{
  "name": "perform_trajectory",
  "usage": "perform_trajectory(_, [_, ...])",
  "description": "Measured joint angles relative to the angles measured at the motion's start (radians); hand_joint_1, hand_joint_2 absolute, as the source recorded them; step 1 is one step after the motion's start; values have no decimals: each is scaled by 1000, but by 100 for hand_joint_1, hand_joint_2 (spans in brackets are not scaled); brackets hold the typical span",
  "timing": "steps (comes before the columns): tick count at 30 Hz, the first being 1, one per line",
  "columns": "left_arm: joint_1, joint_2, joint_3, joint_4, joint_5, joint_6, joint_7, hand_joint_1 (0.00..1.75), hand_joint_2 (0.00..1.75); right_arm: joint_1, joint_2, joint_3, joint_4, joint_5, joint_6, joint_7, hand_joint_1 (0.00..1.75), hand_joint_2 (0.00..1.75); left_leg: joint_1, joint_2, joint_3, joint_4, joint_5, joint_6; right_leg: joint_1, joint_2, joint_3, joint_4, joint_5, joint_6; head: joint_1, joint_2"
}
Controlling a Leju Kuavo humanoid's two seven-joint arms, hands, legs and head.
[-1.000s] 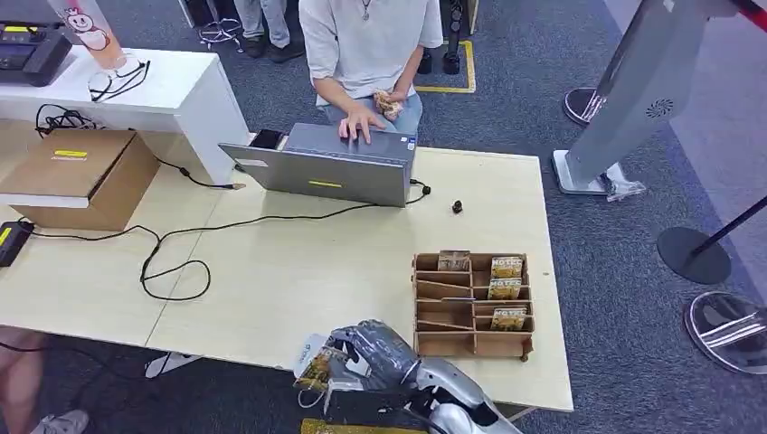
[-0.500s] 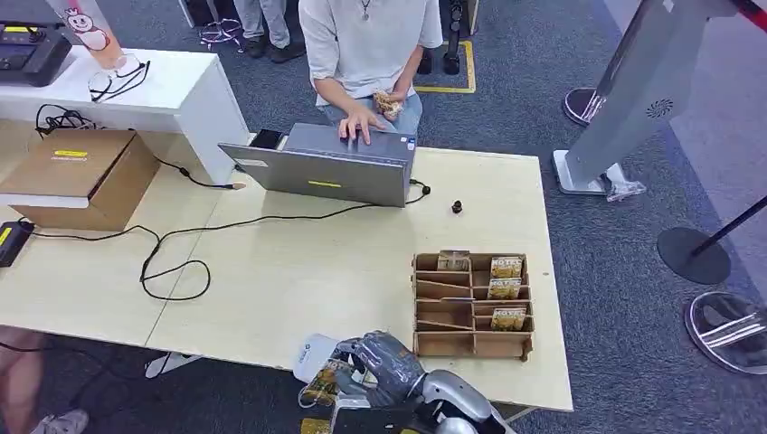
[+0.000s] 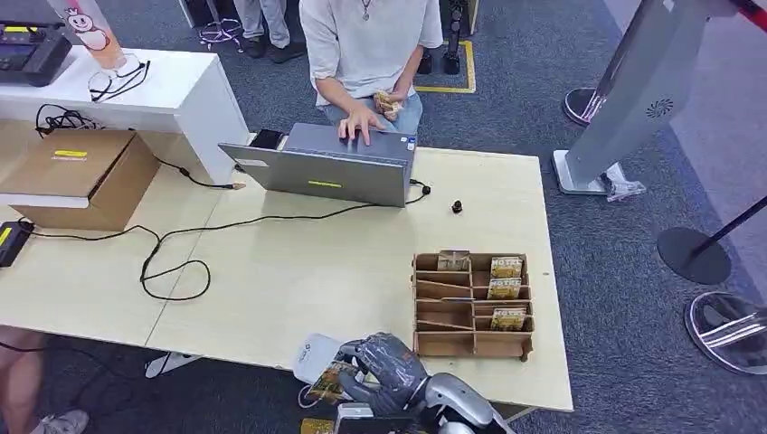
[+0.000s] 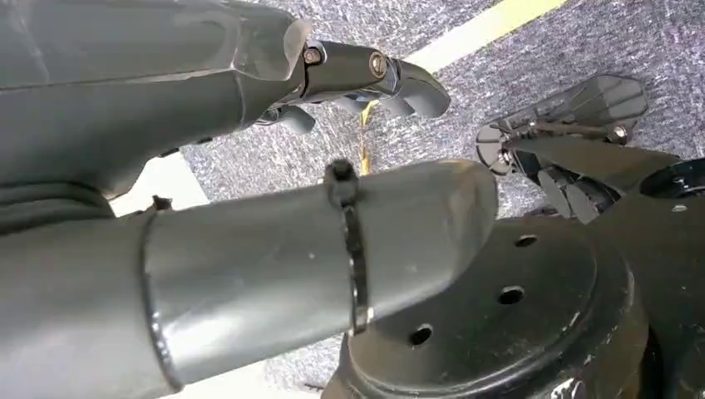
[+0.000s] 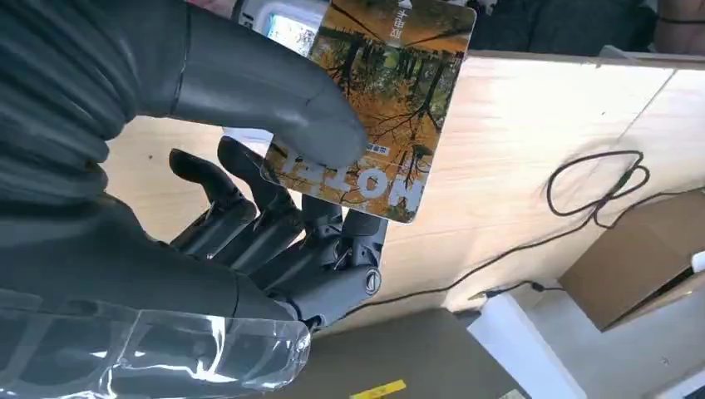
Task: Pass the card to the sensor for recognition and then transmit it.
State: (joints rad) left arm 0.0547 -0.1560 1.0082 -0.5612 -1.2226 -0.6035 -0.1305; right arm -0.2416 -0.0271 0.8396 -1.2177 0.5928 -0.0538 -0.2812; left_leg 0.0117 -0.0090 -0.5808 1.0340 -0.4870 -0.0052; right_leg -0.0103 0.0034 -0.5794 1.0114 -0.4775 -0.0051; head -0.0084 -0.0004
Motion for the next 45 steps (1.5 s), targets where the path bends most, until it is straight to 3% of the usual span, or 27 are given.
perform_trajectory(18, [2,-21,37,-39,-55,5,-19,0,0,-1,6,15,65,75,-102,-19,175,175,0,0,0,0,0,0,0,0,0,0,0,0,0,0])
perform_trajectory(30, [-11,-2,43,-18,-76,32,-38,0,0,1,4,18,69,32,-39,-53,175,175,0,0,0,0,0,0,0,0,0,0,0,0,0,0])
perform_trajectory(45, [-10,1,70,-11,-87,17,-48,0,0,10,-5,18,78,58,-37,-64,175,175,0,0,0,0,0,0,0,0,0,0,0,0,0,0])
